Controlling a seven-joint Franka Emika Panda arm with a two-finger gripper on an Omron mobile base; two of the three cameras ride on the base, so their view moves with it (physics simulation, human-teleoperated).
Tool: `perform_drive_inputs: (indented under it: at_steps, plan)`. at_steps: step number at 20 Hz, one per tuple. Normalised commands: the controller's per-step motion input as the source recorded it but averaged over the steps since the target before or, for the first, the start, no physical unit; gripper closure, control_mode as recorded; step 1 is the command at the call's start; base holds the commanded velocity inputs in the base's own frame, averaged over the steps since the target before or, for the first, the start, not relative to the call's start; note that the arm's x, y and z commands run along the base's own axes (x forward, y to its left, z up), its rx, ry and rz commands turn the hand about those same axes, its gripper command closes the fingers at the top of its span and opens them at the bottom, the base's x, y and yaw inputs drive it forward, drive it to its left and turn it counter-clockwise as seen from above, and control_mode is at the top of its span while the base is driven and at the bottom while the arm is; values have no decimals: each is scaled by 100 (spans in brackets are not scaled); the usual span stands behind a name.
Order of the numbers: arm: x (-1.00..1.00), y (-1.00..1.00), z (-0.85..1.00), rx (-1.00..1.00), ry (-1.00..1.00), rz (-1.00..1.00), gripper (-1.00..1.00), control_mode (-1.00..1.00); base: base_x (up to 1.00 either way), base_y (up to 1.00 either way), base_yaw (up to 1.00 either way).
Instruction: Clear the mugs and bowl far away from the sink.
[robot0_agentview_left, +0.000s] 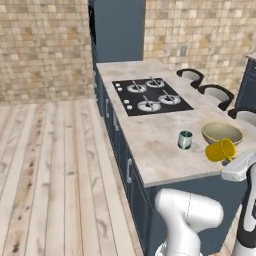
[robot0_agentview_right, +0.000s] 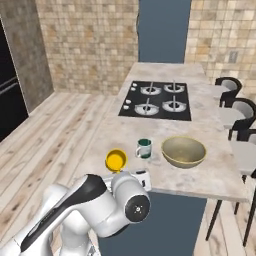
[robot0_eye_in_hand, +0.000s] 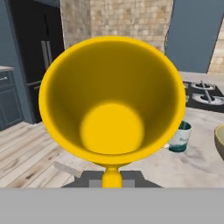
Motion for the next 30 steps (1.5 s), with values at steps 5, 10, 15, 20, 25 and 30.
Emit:
perform_drive_inputs:
  at_steps: [5,10,15,20,25,30]
  plan:
    - [0,0,0,0,0,0,100,100,54,-11,22]
    - [0,0,0,0,0,0,100,100,40,-12,22]
    - [0,0,0,0,0,0,100,100,6,-11,18]
    - [0,0,0,0,0,0,100,100,0,0,1]
    - [0,-3,0,0,7,0,100,-100,0,0,0]
    - [0,-8,0,0,19,0,100,-100,0,0,0]
